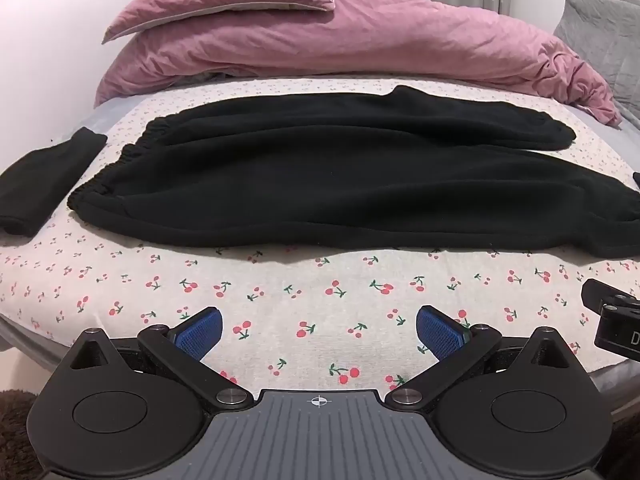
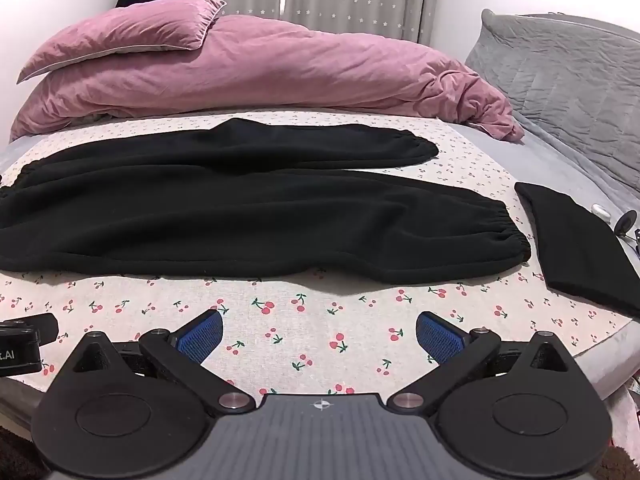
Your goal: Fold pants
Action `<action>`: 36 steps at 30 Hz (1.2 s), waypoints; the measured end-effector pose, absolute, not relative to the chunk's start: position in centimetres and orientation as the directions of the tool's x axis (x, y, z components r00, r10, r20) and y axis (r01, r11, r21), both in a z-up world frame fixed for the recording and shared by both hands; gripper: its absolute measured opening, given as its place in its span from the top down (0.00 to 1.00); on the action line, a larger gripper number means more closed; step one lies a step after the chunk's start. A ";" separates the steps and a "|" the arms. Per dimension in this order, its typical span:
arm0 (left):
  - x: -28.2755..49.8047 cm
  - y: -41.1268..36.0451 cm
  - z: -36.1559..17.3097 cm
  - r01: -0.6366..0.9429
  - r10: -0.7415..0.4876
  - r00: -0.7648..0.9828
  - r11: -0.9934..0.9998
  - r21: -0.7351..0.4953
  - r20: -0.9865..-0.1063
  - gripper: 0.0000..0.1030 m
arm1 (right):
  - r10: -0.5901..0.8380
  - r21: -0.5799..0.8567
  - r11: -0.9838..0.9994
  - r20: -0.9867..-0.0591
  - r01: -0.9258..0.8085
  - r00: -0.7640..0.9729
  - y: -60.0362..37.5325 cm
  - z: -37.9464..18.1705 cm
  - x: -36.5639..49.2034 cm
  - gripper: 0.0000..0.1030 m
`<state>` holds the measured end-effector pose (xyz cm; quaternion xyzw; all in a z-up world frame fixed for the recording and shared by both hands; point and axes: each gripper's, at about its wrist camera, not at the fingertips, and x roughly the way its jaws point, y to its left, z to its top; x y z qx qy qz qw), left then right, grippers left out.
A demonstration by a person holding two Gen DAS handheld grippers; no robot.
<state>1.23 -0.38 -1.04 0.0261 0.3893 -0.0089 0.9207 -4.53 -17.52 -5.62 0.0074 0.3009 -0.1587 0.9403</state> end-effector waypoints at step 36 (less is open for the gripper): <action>2.4 -1.2 -2.6 0.043 0.025 0.676 0.996 0.073 -0.736 0.00 | -0.289 -0.075 0.949 -0.600 0.308 0.746 -18.2 -6.7 -3.4 0.00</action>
